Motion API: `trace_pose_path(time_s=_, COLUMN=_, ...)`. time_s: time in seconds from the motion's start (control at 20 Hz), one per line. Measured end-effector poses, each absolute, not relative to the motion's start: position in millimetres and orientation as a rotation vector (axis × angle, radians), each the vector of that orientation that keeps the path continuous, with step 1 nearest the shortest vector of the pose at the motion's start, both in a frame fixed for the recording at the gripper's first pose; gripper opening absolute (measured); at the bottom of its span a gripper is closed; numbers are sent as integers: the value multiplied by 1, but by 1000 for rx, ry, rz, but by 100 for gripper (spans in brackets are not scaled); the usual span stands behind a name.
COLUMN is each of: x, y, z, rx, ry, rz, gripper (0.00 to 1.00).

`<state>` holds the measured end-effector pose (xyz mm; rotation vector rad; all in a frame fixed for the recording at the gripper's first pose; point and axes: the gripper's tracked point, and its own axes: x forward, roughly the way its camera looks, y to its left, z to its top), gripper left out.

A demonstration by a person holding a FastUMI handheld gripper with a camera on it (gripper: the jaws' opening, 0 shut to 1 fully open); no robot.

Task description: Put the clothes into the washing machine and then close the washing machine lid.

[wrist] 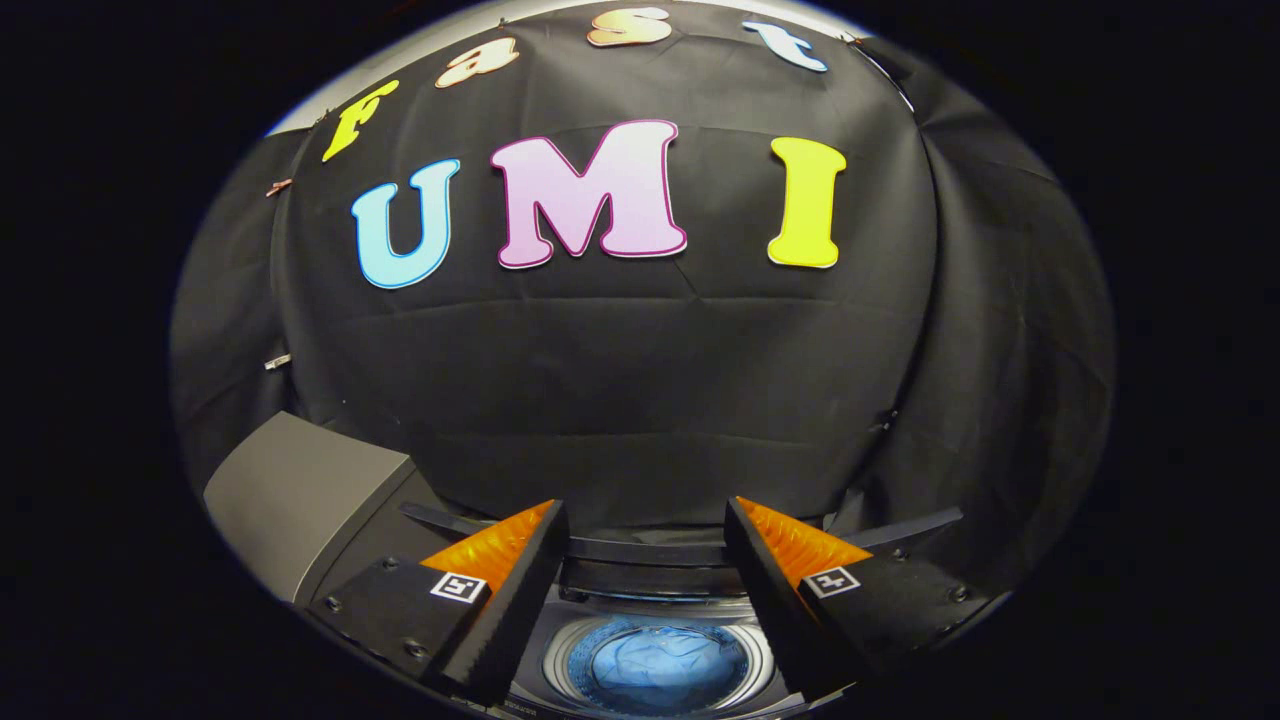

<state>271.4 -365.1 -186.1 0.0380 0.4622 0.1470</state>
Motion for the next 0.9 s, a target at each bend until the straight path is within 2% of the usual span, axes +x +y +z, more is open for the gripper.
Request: trace_pose_path(time_s=0.9, x=238, y=-361, z=-189, rx=-5, ry=434, rz=167, gripper=99)
